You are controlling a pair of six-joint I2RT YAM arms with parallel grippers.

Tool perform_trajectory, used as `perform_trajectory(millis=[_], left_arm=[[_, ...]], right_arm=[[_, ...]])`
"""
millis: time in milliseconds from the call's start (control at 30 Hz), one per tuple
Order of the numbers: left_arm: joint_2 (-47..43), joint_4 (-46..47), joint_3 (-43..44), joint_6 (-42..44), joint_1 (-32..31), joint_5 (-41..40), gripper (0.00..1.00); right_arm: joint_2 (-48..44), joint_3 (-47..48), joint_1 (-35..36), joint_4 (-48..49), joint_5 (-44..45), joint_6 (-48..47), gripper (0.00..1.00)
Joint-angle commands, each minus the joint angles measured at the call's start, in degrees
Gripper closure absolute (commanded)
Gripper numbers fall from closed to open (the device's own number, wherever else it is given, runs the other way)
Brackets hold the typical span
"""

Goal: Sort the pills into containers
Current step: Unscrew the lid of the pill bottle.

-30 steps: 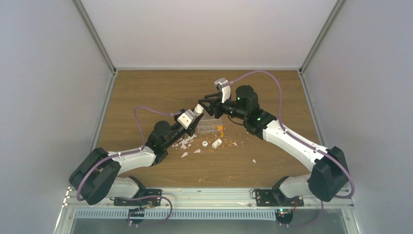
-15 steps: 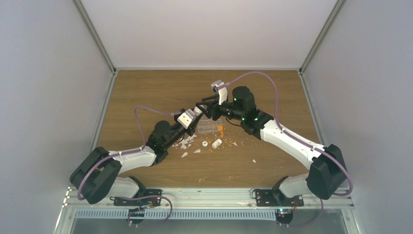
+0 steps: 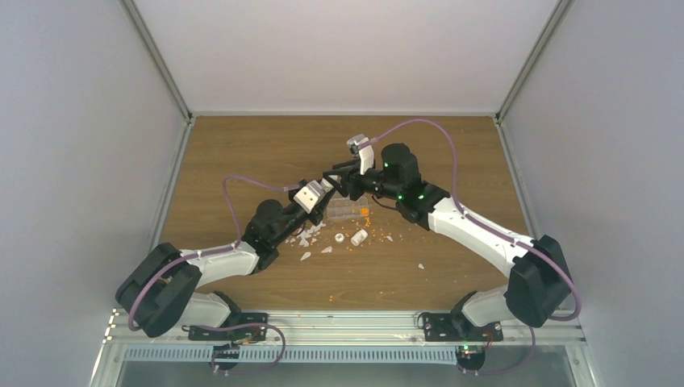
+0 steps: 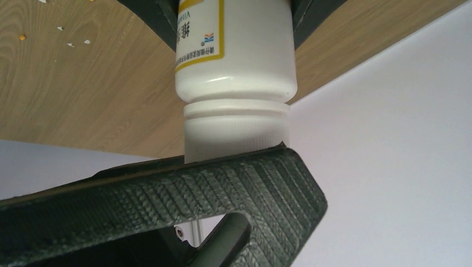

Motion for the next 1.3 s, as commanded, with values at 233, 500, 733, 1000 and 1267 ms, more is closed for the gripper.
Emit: perform_trajectory(millis=[233,500,733,1000,1267], left_arm=[[0.61,2.53,1.49,0.18,-0.41,-0.37,0.42],[-1.49,2.98,0.30,0.58,-0.41,1.31,0.42],[-5.82,3.79,-2.14,0.77,-0.24,8.78,0.42],[-8.34,3.09,-3.07,1.04,-0.23,14.43,0.42],[-8.22,2.14,-2.40,0.58,-0.23,11.97,0.42]], right_arm=[[0.60,0.02,0.30,0.60,0.13,-1.88,0.41],[-5.38,-4.68,-0.48,2.32,-15.20,-16.37,0.47],[-4.06,-3.64,-2.97,-0.82,-37.22,-20.79,0.47],[-2.10,-2.61,-3.54,-5.30,-54.93,-27.81,0.37],[-4.87,-3.55,-3.40,-1.58,-39.69,-20.35,0.01]])
